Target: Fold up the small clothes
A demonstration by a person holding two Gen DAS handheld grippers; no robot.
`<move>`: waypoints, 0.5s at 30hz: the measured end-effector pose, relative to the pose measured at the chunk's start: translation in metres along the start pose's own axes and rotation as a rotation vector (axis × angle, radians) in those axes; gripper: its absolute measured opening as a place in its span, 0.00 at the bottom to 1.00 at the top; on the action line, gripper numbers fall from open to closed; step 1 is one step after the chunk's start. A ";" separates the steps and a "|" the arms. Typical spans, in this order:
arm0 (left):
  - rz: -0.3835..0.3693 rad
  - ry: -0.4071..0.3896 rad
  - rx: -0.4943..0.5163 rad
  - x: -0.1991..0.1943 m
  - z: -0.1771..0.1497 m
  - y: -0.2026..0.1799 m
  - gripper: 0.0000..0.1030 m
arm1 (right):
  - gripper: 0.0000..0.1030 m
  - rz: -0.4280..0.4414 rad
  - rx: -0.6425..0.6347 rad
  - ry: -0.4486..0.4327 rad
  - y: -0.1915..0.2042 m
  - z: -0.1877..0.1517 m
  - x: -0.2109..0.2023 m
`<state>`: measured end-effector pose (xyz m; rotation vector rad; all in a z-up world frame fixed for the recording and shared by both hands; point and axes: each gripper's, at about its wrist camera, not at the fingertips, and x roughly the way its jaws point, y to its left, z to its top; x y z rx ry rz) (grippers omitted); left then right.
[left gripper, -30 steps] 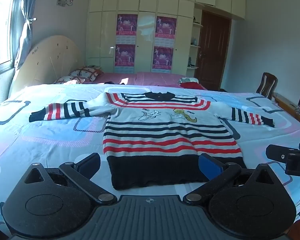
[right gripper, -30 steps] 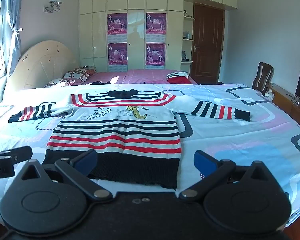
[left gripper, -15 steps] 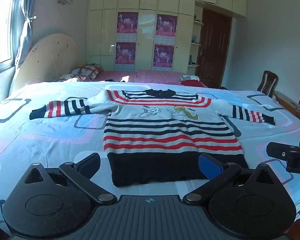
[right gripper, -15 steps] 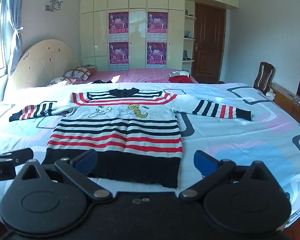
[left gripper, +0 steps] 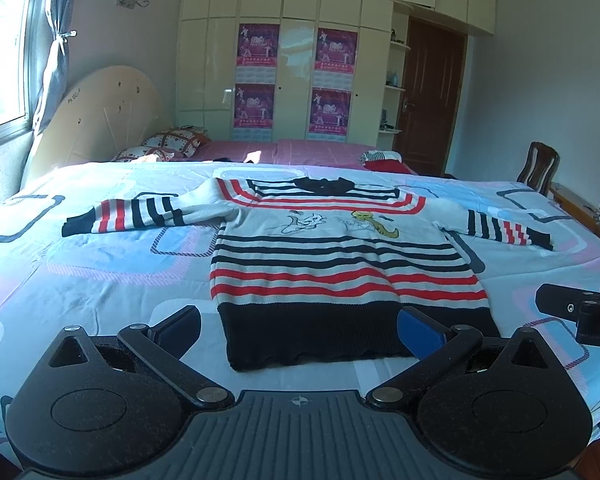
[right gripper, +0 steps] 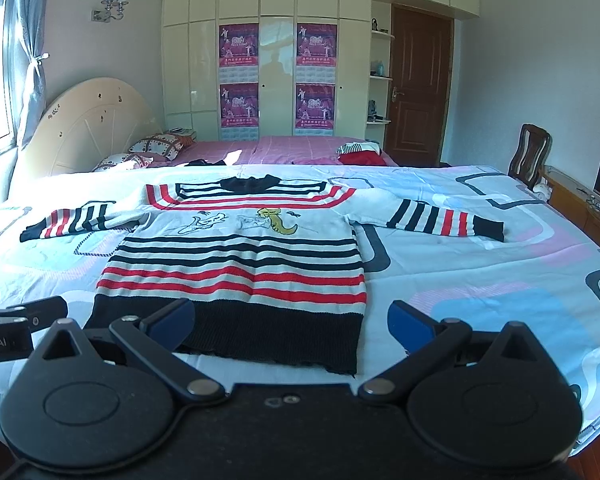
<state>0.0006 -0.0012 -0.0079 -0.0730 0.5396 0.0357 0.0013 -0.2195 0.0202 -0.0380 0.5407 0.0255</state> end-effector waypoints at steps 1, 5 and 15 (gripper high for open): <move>0.000 0.000 -0.001 0.000 0.000 0.000 1.00 | 1.00 0.002 0.000 0.001 0.000 0.000 0.000; -0.002 0.001 0.002 0.001 0.000 0.000 1.00 | 1.00 0.001 0.001 0.000 -0.001 0.000 0.000; -0.003 0.003 0.001 0.000 0.000 0.000 1.00 | 1.00 0.001 0.000 0.000 -0.001 0.000 -0.001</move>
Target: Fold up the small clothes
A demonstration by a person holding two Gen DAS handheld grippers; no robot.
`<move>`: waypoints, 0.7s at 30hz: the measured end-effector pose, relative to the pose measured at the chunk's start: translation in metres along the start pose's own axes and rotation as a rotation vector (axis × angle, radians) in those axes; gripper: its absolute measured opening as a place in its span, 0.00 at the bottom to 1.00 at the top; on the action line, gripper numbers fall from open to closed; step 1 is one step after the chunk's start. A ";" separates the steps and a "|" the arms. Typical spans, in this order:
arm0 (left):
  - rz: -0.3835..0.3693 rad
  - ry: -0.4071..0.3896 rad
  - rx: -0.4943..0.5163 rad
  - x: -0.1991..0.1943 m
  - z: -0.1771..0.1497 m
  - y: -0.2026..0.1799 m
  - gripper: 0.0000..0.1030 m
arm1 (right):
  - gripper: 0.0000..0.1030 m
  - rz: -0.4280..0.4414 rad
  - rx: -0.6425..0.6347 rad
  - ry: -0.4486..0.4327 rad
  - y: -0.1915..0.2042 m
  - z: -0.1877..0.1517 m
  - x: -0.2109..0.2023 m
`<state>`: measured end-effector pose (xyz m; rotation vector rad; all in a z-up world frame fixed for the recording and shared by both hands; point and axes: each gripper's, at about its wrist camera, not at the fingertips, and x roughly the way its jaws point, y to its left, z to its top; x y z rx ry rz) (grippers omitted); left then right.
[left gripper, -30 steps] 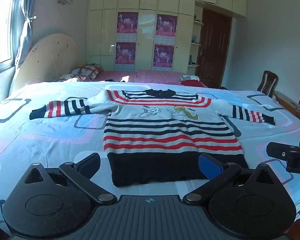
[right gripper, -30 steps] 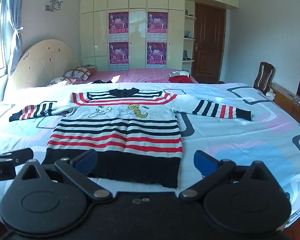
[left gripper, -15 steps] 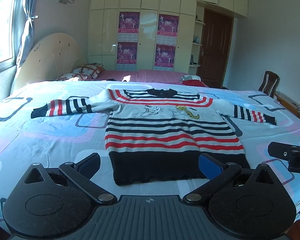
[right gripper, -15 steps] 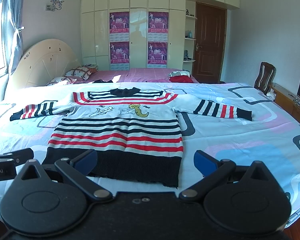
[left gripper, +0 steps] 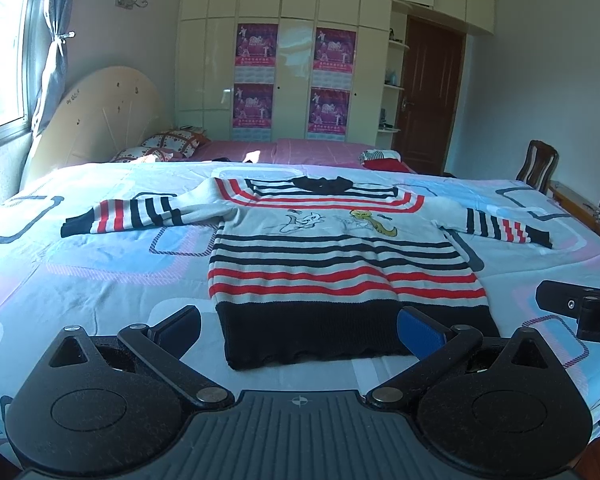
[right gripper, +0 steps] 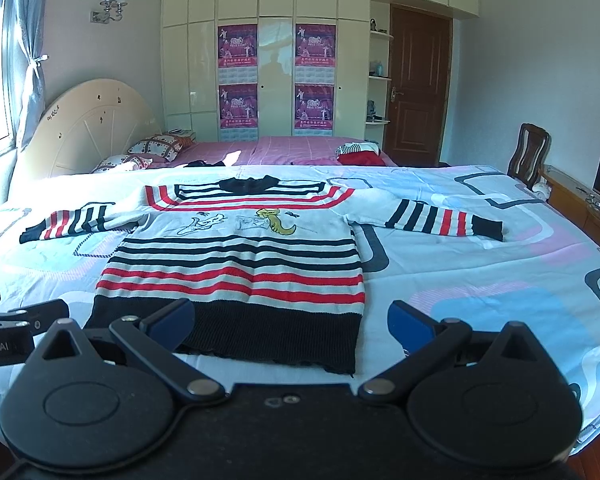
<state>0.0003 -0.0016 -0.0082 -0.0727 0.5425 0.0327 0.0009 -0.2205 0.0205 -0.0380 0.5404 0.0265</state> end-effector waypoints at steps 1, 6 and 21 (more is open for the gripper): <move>0.000 0.000 0.001 0.000 0.000 -0.001 1.00 | 1.00 0.001 0.000 0.000 0.000 0.000 0.000; 0.001 -0.001 0.003 -0.001 0.000 -0.002 1.00 | 1.00 0.001 0.001 0.000 0.000 0.000 0.000; 0.004 -0.003 0.009 -0.004 -0.001 -0.005 1.00 | 1.00 0.000 0.001 0.000 0.000 0.000 -0.001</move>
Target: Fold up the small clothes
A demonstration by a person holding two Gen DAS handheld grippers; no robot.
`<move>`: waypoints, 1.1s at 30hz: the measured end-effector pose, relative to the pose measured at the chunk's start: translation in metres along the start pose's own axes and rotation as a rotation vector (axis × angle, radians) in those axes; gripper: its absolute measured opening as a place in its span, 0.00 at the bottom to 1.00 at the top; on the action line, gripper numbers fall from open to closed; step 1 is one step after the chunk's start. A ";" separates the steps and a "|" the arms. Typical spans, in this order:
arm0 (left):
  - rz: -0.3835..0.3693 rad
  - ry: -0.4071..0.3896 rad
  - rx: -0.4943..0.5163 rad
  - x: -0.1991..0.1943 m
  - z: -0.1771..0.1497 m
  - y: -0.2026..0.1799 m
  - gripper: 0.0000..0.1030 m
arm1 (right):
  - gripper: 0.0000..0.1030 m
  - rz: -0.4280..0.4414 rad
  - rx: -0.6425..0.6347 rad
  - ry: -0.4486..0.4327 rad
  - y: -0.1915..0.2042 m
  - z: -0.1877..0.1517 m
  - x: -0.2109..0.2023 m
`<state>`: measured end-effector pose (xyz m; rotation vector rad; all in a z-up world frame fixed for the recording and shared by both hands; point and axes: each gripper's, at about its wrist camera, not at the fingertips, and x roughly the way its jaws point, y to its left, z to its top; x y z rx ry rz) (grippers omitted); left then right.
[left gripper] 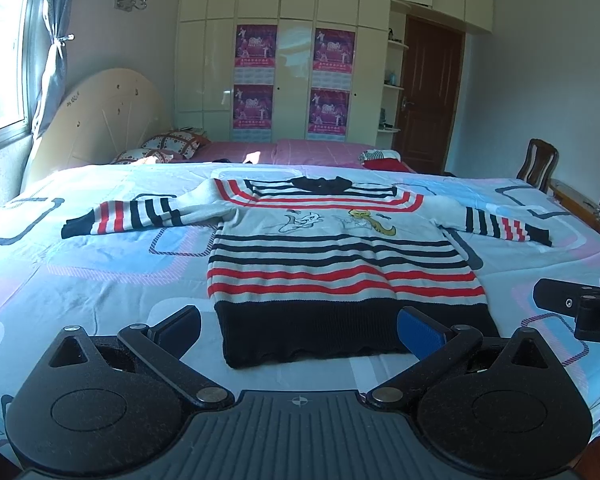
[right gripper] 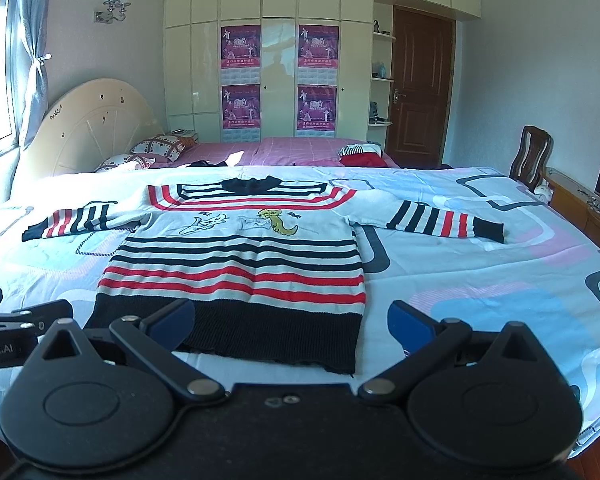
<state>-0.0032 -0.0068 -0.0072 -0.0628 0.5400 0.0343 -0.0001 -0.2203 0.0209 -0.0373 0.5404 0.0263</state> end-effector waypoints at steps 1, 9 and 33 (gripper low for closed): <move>-0.001 0.000 0.000 0.000 0.000 0.000 1.00 | 1.00 0.000 0.001 -0.001 0.000 0.000 0.000; -0.004 -0.004 0.010 -0.002 0.002 -0.002 1.00 | 1.00 0.000 0.000 -0.003 0.000 0.000 0.000; -0.005 -0.005 0.028 0.003 0.006 -0.001 1.00 | 1.00 0.003 0.006 -0.006 0.003 0.005 -0.001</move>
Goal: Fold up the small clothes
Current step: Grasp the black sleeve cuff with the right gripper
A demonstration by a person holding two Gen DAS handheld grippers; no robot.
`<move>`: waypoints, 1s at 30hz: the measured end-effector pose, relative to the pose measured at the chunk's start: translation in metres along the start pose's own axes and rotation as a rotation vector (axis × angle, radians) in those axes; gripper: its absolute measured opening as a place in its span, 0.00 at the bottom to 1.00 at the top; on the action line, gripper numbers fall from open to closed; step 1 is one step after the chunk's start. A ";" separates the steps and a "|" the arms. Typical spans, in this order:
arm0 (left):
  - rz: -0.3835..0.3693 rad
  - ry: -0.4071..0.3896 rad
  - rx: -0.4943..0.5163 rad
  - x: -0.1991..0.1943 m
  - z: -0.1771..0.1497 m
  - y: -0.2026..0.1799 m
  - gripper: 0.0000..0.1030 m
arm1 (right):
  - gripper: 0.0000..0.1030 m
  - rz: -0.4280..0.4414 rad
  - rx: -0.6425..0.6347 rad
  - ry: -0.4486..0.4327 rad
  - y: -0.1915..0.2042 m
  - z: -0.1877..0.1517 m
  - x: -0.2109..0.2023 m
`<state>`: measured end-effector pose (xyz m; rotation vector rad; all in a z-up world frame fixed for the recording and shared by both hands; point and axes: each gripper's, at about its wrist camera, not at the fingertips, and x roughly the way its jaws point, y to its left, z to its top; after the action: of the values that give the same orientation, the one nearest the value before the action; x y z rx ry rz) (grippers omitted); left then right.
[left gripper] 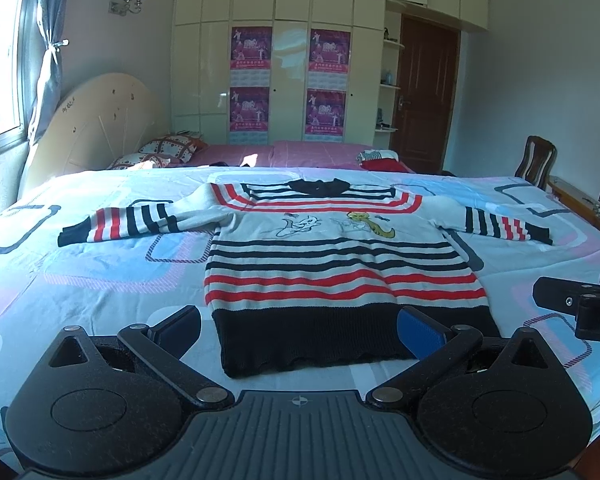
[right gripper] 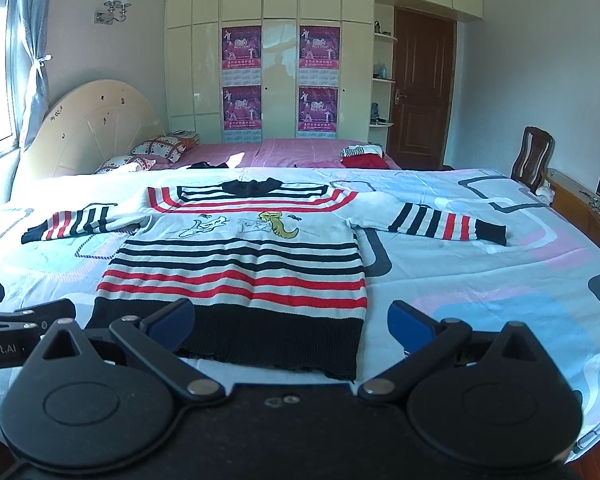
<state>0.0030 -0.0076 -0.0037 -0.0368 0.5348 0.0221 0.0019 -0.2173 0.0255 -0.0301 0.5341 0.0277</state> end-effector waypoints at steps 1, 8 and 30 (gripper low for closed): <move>-0.002 0.000 0.007 0.003 0.002 0.000 1.00 | 1.00 -0.001 0.005 0.001 -0.003 0.001 0.002; -0.003 -0.015 0.007 0.046 0.026 -0.006 1.00 | 1.00 -0.046 0.057 -0.050 -0.042 0.016 0.035; 0.143 0.139 -0.040 0.351 0.110 -0.064 1.00 | 0.55 -0.239 0.632 -0.031 -0.345 0.048 0.326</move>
<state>0.3625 -0.0632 -0.0864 -0.0388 0.6756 0.1711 0.3188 -0.5538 -0.0918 0.5227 0.4863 -0.3736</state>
